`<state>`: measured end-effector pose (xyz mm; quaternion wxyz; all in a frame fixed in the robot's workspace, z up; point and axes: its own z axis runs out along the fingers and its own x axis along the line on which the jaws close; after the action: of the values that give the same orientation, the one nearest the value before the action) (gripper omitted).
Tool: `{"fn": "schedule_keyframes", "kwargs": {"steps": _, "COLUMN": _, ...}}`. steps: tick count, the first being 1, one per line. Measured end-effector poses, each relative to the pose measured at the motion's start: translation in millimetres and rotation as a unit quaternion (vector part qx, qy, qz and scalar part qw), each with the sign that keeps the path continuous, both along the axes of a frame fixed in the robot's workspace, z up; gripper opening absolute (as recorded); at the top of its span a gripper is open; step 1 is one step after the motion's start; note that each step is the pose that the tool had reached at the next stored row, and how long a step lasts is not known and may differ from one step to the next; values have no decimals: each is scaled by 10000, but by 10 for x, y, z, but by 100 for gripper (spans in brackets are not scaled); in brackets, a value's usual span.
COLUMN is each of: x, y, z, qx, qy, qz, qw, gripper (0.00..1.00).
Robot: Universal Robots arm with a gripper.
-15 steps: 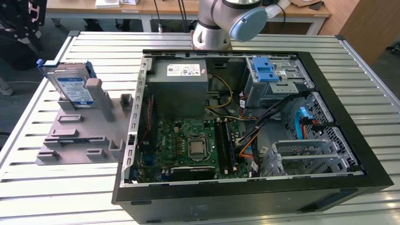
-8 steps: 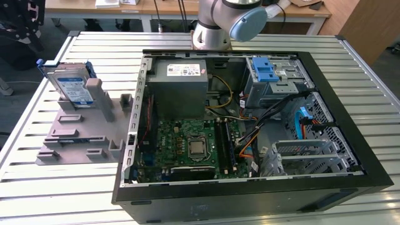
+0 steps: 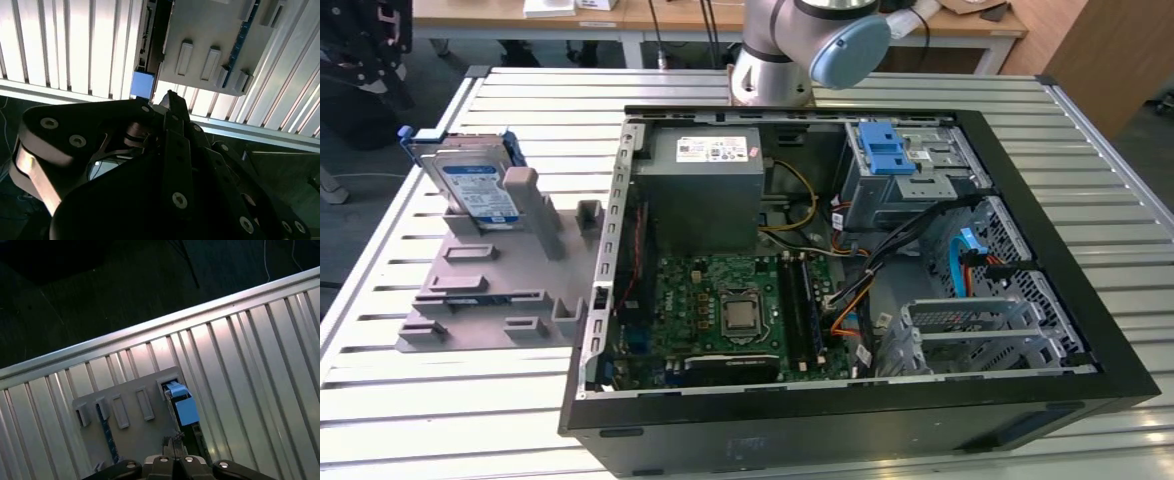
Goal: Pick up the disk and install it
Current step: 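Pick up the disk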
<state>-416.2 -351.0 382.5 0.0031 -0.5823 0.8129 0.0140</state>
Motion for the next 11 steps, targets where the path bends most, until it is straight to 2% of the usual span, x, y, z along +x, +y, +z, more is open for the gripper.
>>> {"fn": "schedule_keyframes", "kwargs": {"steps": 6, "x": 0, "y": 0, "z": -1, "qx": 13, "qy": -16, "qz": 292, "qw": 9996, "gripper": 11}}
{"fn": "schedule_keyframes", "kwargs": {"steps": 9, "x": 0, "y": 0, "z": -4, "qx": 16, "qy": -16, "qz": 534, "qw": 9986, "gripper": 11}}
{"fn": "schedule_keyframes", "kwargs": {"steps": 11, "x": 0, "y": 0, "z": -7, "qx": 19, "qy": -16, "qz": 715, "qw": 9974, "gripper": 11}}
